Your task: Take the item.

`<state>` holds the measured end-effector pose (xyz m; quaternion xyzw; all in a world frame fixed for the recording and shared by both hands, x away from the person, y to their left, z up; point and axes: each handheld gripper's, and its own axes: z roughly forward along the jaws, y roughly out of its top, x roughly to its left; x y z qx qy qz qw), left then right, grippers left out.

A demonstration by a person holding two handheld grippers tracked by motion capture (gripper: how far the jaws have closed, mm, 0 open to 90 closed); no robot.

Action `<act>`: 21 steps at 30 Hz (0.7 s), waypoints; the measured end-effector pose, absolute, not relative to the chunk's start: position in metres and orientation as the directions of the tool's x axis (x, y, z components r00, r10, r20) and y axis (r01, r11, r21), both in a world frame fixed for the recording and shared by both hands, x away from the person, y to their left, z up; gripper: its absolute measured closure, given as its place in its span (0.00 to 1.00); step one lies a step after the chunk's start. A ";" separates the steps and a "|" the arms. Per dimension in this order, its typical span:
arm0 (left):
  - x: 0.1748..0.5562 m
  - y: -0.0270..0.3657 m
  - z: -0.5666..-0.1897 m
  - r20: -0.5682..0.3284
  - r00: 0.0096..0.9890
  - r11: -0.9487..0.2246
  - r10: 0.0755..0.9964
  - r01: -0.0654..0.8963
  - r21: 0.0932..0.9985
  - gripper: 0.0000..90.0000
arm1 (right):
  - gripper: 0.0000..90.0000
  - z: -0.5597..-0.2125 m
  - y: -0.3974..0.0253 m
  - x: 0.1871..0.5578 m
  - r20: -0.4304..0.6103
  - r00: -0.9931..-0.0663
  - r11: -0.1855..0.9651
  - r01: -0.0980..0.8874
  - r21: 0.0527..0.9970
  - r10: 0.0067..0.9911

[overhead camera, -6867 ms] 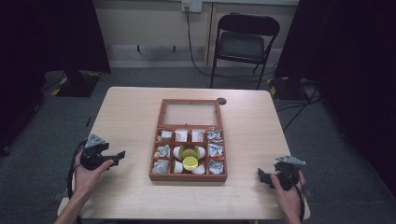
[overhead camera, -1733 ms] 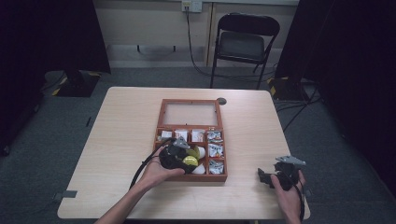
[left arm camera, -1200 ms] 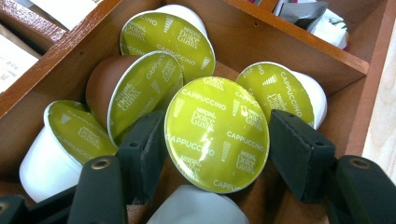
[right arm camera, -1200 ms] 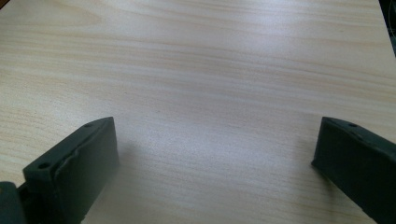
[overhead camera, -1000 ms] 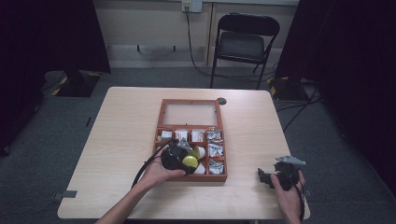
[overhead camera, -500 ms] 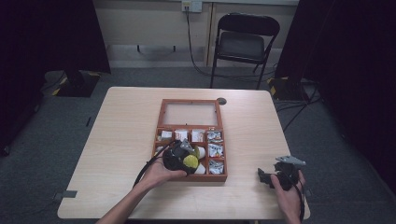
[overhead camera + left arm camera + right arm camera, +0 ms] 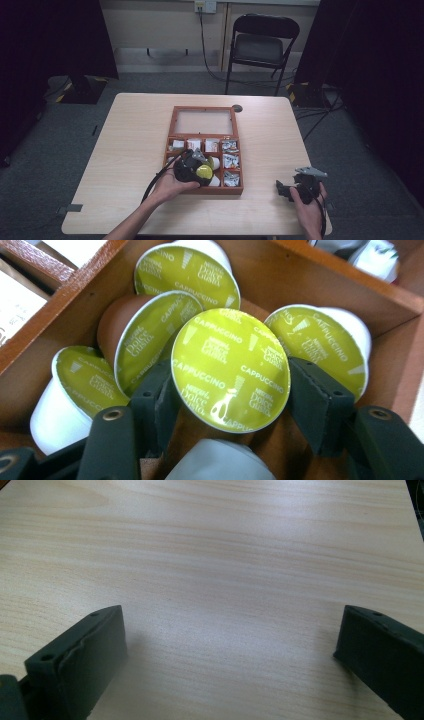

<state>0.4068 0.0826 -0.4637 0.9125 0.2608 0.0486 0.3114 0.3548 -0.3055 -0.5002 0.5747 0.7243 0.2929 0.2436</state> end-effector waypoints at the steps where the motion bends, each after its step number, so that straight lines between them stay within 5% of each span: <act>1: 0.407 0.083 -0.464 -0.080 0.859 -0.666 0.506 0.448 0.596 0.45 | 0.00 -0.500 -0.305 0.355 -0.016 -0.221 0.168 0.690 0.704 0.975; 21: 0.406 0.087 -0.461 -0.101 0.860 -0.631 0.499 0.441 0.638 0.45 | 0.00 -0.500 -0.305 0.355 -0.016 -0.220 0.167 0.689 0.705 0.975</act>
